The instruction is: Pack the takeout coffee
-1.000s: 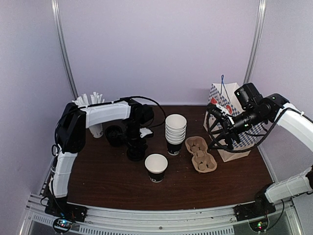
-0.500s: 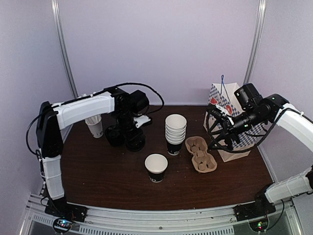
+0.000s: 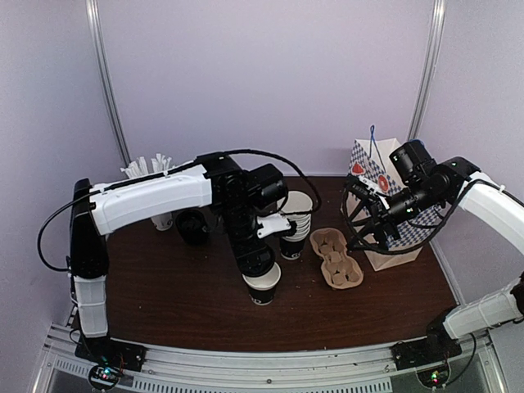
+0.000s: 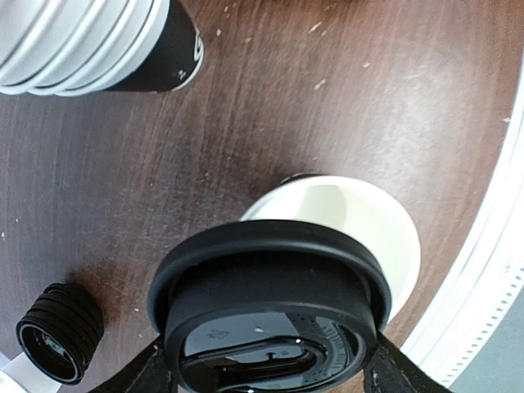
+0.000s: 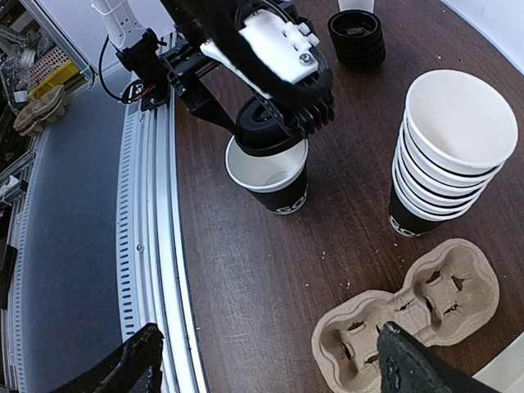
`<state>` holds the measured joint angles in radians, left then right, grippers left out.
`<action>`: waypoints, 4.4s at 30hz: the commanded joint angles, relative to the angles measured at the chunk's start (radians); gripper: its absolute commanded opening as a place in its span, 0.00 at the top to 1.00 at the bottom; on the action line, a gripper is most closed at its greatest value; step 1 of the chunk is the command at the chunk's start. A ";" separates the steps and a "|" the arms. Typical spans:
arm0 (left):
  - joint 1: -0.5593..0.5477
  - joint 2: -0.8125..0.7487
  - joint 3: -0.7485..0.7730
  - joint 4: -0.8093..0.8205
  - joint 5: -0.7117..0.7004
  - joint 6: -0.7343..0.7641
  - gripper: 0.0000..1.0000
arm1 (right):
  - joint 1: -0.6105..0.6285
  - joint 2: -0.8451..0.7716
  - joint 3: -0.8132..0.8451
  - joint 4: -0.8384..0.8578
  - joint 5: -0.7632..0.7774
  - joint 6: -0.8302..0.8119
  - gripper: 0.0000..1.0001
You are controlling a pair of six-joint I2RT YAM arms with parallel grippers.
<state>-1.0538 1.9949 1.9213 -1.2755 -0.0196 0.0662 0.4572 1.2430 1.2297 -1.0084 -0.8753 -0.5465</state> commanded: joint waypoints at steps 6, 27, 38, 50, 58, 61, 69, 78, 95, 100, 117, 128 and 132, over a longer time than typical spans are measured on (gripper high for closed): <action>-0.005 0.064 0.103 -0.067 -0.044 0.038 0.25 | -0.016 -0.042 -0.024 0.007 0.015 -0.001 0.10; -0.029 0.104 0.123 -0.111 0.037 0.046 0.25 | -0.043 -0.046 -0.030 0.025 -0.004 0.011 0.10; -0.032 0.141 0.143 -0.112 0.013 0.048 0.24 | -0.046 -0.061 -0.042 0.028 -0.004 0.011 0.10; -0.038 0.137 0.150 -0.124 0.073 0.060 0.24 | -0.047 -0.056 -0.039 0.032 -0.011 0.013 0.10; -0.039 0.128 0.140 -0.127 0.052 0.060 0.23 | -0.046 -0.053 -0.038 0.031 -0.014 0.013 0.10; -0.040 0.131 0.130 -0.127 0.054 0.060 0.23 | -0.046 -0.053 -0.036 0.031 -0.014 0.014 0.10; -0.046 0.139 0.122 -0.132 0.049 0.063 0.20 | -0.047 -0.057 -0.042 0.034 -0.013 0.014 0.10; -0.046 0.148 0.142 -0.128 -0.009 0.056 0.21 | -0.048 -0.063 -0.046 0.036 -0.010 0.014 0.10; -0.046 0.165 0.196 -0.123 0.007 0.049 0.14 | -0.051 -0.088 -0.064 0.037 -0.013 0.014 0.10; -0.046 0.147 0.202 -0.120 0.005 0.048 0.12 | -0.051 -0.085 -0.062 0.037 -0.017 0.014 0.10; -0.036 -0.059 0.120 -0.018 -0.005 0.033 0.08 | -0.049 -0.058 -0.088 0.091 -0.053 0.077 0.11; 0.033 -0.204 -0.130 0.170 0.067 -0.155 0.09 | -0.021 -0.026 -0.128 0.171 -0.052 0.167 0.17; 0.119 -0.289 -0.307 0.306 0.153 -0.412 0.13 | 0.067 0.044 -0.160 0.244 0.000 0.306 0.22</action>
<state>-1.0164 1.7893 1.7290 -1.1221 0.0608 -0.0811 0.4553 1.2259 1.1015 -0.8528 -0.9119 -0.3820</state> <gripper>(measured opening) 0.882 0.795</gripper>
